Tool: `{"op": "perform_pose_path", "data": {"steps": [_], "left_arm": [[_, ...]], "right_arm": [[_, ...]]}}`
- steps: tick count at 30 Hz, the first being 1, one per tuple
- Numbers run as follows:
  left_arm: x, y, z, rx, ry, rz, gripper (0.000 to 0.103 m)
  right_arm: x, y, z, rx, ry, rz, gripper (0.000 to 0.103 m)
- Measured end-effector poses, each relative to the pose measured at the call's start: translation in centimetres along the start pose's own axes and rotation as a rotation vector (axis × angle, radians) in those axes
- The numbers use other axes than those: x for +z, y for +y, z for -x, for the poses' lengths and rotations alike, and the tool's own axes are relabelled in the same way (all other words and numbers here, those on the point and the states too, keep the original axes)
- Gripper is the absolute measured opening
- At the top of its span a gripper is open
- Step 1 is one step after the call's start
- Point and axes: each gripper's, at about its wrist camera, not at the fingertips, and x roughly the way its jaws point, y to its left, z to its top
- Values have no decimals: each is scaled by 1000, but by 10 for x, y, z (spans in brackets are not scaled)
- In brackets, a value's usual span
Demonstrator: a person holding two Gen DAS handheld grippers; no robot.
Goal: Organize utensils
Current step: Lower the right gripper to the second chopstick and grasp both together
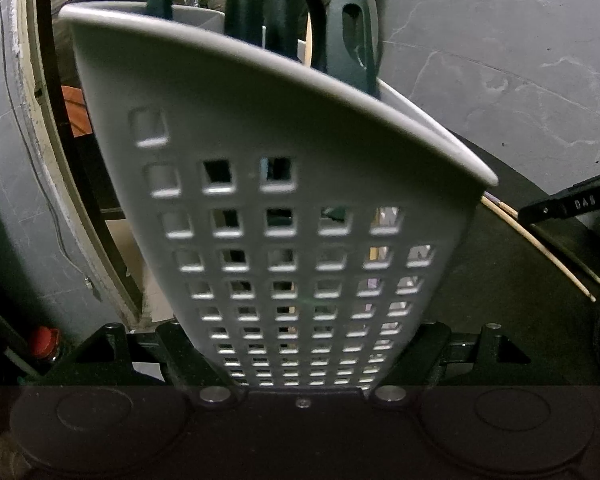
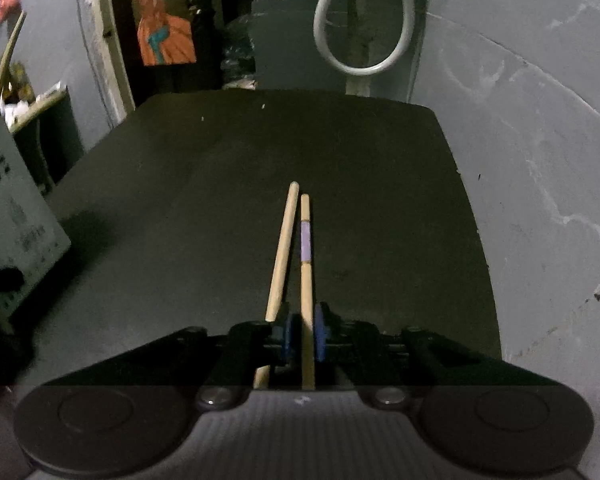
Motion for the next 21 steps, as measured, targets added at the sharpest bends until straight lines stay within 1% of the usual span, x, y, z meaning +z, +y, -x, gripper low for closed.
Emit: {"op": "perform_pose_path", "data": {"steps": [1,2,4,7,9,11,12,14,15,16,18,21], "left_arm": [[-1,0,0,0,-1,0,79],[-1,-1,0,0,-1,1,79],[-1,-1,0,-1,-2,3,79],[-2,0,1,-1,-3,2,79],[-2,0,1,-1,-4,5,79],[-2,0,1,-2,-5,7,79],[-2,0,1,-2,-5,7,79],[-3,0,1,-3,-5,8,79],[-3,0,1,-3,-5,8,79],[-3,0,1,-3,-5,7,79],[-3,0,1,-3,-5,7,79],[-3,1,1,-3,-5,7,79]], "right_arm": [[2,-1,0,5,0,-22,31],[4,-2,-1,10,2,-44,35],[7,-1,-5,8,13,-72,49],[11,6,-16,-2,20,-85,54],[12,14,-22,-42,30,-69,55],[13,25,-23,-101,47,-54,55],[13,28,-23,-112,52,-66,54],[12,32,-22,-125,56,-96,49],[9,34,-21,-133,54,-106,41],[7,36,-19,-134,52,-112,28],[1,39,-14,-118,51,-121,15],[-10,46,-6,-89,50,-93,15]]}}
